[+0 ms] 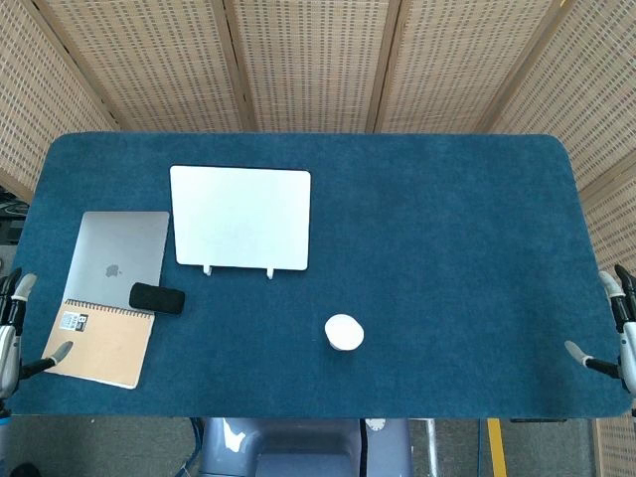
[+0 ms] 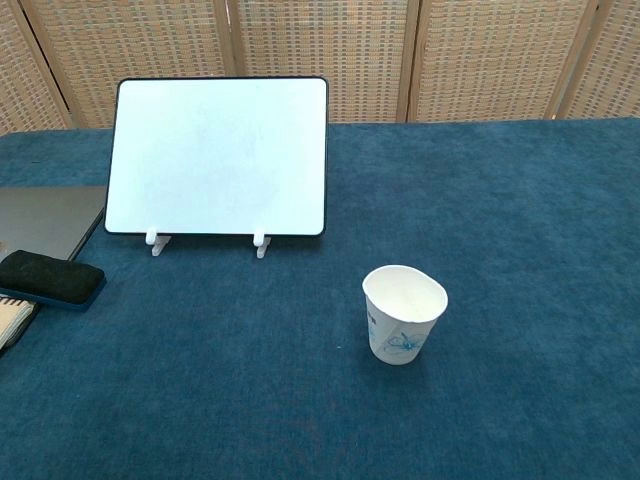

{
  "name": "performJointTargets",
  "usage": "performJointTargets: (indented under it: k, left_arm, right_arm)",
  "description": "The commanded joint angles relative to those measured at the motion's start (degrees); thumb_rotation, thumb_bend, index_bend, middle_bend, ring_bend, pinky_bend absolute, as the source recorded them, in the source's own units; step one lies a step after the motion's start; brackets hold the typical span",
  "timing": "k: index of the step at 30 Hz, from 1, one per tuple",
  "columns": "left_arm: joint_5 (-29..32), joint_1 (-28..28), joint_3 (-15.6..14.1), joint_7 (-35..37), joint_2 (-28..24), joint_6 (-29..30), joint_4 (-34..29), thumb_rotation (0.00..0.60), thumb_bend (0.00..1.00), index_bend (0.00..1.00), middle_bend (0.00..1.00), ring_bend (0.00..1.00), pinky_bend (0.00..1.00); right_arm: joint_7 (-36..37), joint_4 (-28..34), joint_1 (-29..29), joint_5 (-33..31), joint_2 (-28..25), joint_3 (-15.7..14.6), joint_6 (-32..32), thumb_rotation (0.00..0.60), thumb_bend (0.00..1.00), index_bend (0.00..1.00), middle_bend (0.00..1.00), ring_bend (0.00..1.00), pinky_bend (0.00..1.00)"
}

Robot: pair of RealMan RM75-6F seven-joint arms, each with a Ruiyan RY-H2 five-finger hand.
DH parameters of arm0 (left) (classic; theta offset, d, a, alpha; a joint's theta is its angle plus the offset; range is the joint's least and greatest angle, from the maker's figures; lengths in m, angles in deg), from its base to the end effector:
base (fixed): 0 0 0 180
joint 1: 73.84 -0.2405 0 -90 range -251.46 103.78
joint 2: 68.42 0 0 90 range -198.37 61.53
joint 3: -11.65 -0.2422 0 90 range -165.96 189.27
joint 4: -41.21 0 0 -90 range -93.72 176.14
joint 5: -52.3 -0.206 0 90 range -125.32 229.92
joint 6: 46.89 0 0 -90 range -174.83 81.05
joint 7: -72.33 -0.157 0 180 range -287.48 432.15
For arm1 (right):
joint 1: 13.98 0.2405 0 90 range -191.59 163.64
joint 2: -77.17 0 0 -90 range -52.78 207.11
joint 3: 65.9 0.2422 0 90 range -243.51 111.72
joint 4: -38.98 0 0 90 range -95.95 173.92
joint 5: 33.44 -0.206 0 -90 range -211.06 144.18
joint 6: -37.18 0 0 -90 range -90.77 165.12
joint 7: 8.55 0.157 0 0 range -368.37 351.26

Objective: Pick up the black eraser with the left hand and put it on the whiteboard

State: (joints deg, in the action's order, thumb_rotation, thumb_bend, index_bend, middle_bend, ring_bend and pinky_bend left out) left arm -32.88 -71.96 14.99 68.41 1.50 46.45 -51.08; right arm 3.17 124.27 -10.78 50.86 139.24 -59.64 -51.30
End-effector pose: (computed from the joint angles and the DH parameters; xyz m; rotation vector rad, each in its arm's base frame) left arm -0.2913 0.1771 0.1491 -1.2432 -0.8548 -0.9656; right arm -0.3215 -0.1962 0.2015 1.2535 -0.8642 0.9939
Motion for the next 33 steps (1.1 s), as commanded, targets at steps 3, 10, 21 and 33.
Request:
performJointTargets:
  k: [3,10,21,33]
  left_arm:
    - [0.0,0.0,-0.2,0.0,-0.2,-0.7,-0.1,0.600,0.00,0.00,0.00,0.00,0.00]
    - [0.8,3.5,0.2,1.1,-2.1,-7.7,-0.1,0.600,0.00,0.00,0.00,0.00,0.00]
    - [2.4,17.3,1.7,-2.9,-5.5,-29.9,0.2,0.600,0.00,0.01,0.00,0.00,0.02]
    - [17.0,25.6,2.6,-16.5,0.8,-43.8,4.1,0.600,0.00,0.14,0.01,0.02,0.11]
  right_arm:
    - [0.3,0.0,0.1,0.1,-0.1,-0.1,0.5,0.600,0.00,0.00,0.00,0.00,0.00]
    - [0.7,0.1,0.3,0.2,-0.3,-0.2,1.1,0.600,0.00,0.00,0.00,0.00,0.00]
    - [0.4,0.2,0.8,-0.7,-0.3,0.0,2.7,0.600,0.00,0.00,0.00,0.00,0.00]
    - [0.7,-0.2,1.4,-1.3,-0.3,0.0,4.5,0.600,0.00,0.00,0.00,0.00,0.00]
